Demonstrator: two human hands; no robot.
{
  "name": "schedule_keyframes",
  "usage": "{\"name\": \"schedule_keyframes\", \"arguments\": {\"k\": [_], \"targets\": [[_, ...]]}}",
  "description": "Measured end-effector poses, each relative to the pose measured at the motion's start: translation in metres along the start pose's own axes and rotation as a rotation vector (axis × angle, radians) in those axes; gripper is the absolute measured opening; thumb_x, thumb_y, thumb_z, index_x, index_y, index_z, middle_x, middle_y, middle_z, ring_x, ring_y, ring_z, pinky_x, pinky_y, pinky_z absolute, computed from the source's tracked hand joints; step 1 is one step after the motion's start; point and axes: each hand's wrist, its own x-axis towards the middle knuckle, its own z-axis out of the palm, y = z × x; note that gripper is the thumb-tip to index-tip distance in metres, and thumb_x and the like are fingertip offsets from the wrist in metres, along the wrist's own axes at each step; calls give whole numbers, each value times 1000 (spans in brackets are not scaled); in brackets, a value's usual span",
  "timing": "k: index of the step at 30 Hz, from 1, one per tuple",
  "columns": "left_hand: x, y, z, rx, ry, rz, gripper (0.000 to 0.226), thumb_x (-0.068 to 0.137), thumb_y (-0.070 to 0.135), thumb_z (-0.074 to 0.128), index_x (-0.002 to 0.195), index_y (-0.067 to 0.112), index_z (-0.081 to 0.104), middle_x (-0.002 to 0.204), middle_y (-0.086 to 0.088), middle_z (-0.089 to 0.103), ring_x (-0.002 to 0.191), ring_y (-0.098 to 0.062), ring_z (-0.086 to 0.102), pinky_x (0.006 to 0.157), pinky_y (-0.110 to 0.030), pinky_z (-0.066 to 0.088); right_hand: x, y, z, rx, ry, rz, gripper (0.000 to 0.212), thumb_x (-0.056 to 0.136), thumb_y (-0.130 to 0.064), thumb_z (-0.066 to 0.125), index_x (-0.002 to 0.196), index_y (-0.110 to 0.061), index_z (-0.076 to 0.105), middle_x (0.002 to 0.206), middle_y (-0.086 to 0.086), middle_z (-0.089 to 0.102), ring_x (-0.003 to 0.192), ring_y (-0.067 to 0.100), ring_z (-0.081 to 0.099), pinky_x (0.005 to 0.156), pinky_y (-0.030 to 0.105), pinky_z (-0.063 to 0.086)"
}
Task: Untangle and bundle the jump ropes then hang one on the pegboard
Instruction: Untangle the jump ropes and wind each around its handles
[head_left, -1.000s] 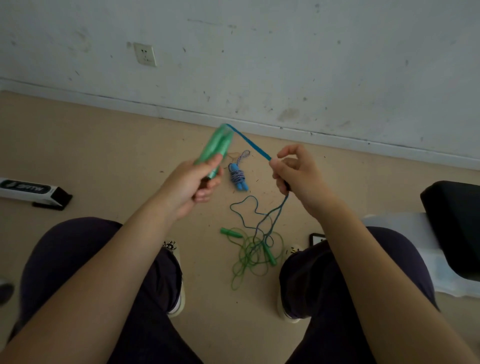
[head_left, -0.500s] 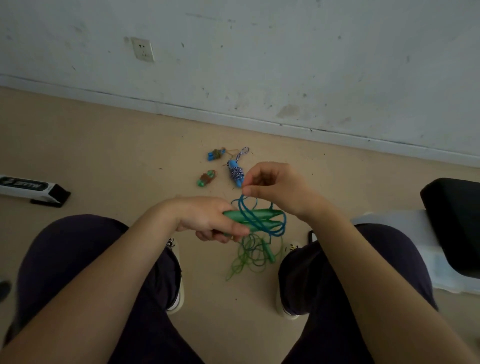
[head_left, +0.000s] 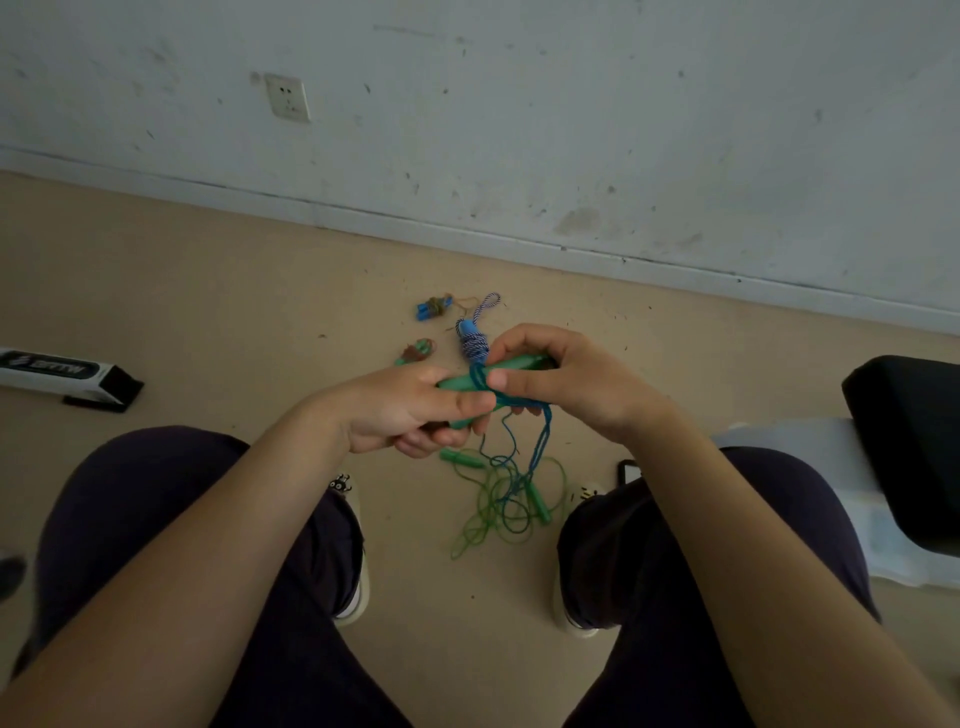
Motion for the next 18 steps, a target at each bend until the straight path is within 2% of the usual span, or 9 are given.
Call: {"name": "schedule_keyframes", "arguments": {"k": [2, 4, 7, 10, 13, 15, 18], "targets": [[-1, 1, 3, 13, 1, 1, 47, 83, 64, 67, 81, 17, 68, 58, 1, 46, 37, -4, 27, 36, -15, 26, 1, 1, 1, -14, -1, 3, 32, 71, -35, 81, 96, -17, 70, 77, -2, 64, 69, 15, 56, 67, 35, 47], [0, 2, 6, 34, 17, -7, 67, 79, 76, 56, 88, 10, 64, 59, 1, 46, 39, -5, 25, 38, -15, 25, 1, 1, 1, -34, -20, -3, 24, 76, -25, 81, 95, -18, 69, 74, -7, 63, 66, 8, 56, 63, 23, 47], [2, 0, 8, 32, 60, -43, 74, 82, 80, 42, 86, 9, 63, 58, 2, 45, 40, -5, 23, 39, -16, 23, 1, 0, -2, -51, -90, -13, 20, 81, -13, 79, 96, -21, 69, 76, -16, 67, 69, 0, 61, 64, 13, 47], [5, -2, 10, 37, 91, -48, 67, 87, 75, 43, 82, 12, 64, 57, 1, 44, 41, -6, 23, 39, -17, 23, 0, 0, -4, -66, -129, -6, 26, 80, -13, 80, 102, -23, 71, 85, -11, 70, 78, 5, 65, 72, 19, 53], [8, -1, 8, 19, 140, -6, 49, 92, 56, 44, 82, 13, 62, 57, 2, 44, 41, -7, 23, 39, -19, 21, 0, 1, -6, 13, -117, -9, 29, 82, -17, 77, 111, -18, 70, 94, 11, 71, 80, 23, 66, 78, 34, 58], [9, 2, 6, -14, 193, 43, 41, 91, 49, 43, 87, 12, 61, 58, 3, 46, 42, -7, 24, 40, -19, 21, 2, 2, -7, 129, -37, -18, 34, 83, -20, 73, 115, -13, 67, 93, 17, 69, 76, 28, 65, 72, 35, 58], [10, 3, 3, -89, 213, 116, 31, 91, 41, 46, 102, 12, 53, 63, 2, 49, 46, -8, 26, 43, -19, 20, 5, 2, -5, 250, 58, -14, 33, 81, -22, 72, 110, -9, 64, 85, 9, 66, 63, 23, 60, 57, 28, 50]]}}
